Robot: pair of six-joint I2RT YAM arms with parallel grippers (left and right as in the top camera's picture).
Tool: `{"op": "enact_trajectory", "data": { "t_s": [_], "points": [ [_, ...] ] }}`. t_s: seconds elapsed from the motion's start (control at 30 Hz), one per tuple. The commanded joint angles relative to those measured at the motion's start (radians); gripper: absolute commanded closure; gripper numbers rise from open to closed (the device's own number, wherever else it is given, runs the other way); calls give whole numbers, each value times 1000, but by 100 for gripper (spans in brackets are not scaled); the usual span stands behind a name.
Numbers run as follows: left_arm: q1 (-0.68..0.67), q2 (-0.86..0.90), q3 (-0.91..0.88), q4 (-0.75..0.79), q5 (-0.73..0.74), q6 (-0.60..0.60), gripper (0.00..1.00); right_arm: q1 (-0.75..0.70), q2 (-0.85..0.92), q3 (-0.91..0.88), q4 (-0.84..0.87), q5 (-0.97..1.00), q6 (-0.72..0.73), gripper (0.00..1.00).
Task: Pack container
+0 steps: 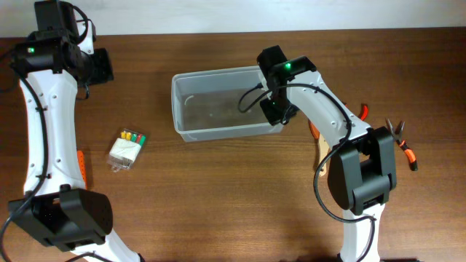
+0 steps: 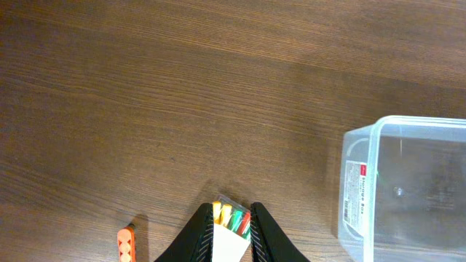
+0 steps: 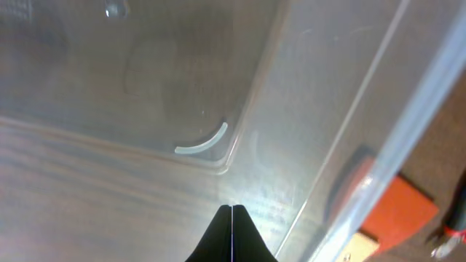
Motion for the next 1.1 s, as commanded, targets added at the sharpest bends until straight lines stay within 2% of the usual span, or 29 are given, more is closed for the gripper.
{"op": "enact_trajectory", "data": {
  "t_s": [0.0, 0.4, 0.67, 0.93, 1.03, 1.07],
  "points": [
    [-2, -19, 14, 4, 0, 4, 81, -4, 13, 21, -34, 6, 21, 96],
    [-2, -19, 13, 3, 18, 4, 81, -4, 13, 21, -145, -89, 21, 96],
    [-2, -19, 13, 3, 18, 4, 81, -12, 13, 21, -144, -90, 28, 96],
    [-2, -19, 13, 5, 18, 4, 80, -79, 12, 21, -42, -87, 27, 96],
    [-2, -19, 14, 14, 18, 5, 79, -85, 9, 48, 11, -91, -15, 95],
    [-2, -19, 14, 18, 18, 5, 76, -82, 8, 75, 18, -91, -19, 94]
  ]
}}
